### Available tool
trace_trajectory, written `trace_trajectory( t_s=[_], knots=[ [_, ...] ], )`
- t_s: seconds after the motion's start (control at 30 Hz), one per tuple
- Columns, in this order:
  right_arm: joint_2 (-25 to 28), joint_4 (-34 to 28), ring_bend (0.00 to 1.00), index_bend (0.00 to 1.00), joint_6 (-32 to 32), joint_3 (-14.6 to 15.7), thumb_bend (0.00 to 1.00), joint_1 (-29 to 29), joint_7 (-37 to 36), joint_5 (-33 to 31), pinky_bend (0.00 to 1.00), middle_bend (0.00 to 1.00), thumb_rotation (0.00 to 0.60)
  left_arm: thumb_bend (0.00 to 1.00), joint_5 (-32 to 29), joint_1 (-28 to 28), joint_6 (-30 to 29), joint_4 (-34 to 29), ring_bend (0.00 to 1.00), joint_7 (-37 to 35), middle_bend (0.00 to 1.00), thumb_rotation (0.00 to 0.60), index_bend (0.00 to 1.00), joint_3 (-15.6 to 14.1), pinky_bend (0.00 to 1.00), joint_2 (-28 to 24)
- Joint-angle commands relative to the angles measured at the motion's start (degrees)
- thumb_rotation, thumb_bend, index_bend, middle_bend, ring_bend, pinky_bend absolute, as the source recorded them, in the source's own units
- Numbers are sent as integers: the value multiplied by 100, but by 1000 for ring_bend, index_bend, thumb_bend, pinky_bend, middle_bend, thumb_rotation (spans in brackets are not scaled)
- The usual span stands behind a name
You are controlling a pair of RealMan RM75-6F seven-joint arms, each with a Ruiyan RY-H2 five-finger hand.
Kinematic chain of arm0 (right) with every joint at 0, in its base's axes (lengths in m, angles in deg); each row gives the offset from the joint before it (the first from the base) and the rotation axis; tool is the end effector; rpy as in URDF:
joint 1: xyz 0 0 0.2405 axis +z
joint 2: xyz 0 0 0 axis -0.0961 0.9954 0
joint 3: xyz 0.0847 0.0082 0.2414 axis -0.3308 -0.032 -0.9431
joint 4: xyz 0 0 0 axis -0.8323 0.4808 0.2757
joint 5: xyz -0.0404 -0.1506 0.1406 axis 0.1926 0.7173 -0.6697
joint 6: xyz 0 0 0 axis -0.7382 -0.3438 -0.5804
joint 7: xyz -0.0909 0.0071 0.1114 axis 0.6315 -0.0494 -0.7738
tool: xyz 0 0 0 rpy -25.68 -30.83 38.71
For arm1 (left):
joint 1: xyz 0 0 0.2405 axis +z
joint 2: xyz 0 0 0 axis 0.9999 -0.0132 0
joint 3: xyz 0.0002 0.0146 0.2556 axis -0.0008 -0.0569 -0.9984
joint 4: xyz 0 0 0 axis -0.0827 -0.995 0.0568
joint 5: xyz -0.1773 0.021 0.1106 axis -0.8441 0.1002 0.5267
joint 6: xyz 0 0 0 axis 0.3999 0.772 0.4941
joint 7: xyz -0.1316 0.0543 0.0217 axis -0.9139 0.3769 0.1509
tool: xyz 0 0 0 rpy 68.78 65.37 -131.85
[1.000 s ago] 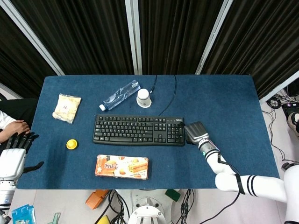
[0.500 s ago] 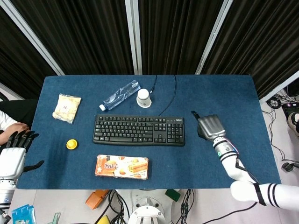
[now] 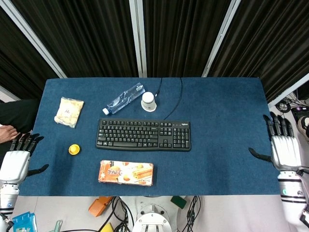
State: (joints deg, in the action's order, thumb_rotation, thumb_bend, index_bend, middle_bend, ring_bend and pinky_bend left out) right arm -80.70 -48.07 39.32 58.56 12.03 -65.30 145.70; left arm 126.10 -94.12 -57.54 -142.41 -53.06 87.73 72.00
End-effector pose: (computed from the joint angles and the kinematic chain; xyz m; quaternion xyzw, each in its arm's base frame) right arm -0.2643 -0.2177 0.1698 0.5779 -0.3618 0.3866 0.6211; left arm -0.3308 0.1786 0.1422 -0.6109 -0.3746 -0.3673 0.5930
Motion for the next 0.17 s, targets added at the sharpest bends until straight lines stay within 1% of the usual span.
trace_trajectory(
  t_s=[0.03, 0.1, 0.17],
  knots=[
    [-17, 315, 0, 0, 228, 267, 227, -461, -467, 415, 0, 0, 477, 115, -1, -11, 14, -4, 69, 4, 135, 600, 173, 2, 0, 3],
    [-20, 360, 0, 0, 190, 306, 228, -538, -547, 544, 0, 0, 479, 115, 8, -23, 15, -11, 69, 9, 136, 600, 173, 5, 0, 6],
    [-16, 389, 0, 0, 145, 283, 228, -579, -574, 686, 0, 0, 479, 115, 28, -31, 2, -21, 69, 14, 135, 600, 173, 7, 0, 1]
  ],
)
